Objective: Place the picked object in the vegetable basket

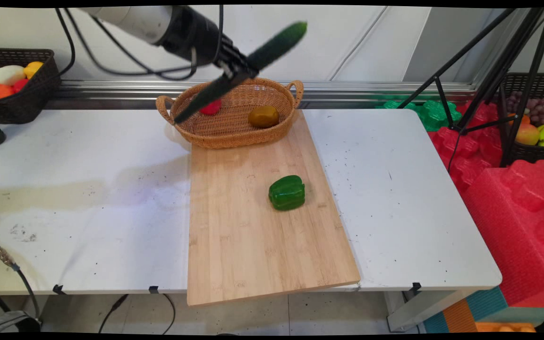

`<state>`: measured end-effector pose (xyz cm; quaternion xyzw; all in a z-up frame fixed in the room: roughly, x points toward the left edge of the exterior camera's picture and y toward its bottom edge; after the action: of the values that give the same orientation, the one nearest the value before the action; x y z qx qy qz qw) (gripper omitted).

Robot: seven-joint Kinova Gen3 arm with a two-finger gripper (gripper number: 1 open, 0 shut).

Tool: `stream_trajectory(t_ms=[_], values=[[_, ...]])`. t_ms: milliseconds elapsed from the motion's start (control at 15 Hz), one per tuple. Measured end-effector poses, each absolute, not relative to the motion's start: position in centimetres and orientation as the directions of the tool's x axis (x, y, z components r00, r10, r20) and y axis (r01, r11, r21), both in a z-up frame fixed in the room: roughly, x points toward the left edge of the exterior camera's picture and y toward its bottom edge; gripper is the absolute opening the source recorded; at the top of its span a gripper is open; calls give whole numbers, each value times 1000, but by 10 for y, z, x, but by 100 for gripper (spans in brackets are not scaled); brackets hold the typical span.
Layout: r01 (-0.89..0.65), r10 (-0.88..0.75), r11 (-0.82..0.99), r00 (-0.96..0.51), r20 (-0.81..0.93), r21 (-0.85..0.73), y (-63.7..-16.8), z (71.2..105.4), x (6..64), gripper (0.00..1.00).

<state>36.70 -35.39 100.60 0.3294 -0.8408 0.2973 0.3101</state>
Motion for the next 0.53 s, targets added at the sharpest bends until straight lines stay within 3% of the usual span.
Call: stream_trajectory(t_ms=[533], values=[[-889, -515, 398, -421, 746, -227, -432, 991, 386, 0]])
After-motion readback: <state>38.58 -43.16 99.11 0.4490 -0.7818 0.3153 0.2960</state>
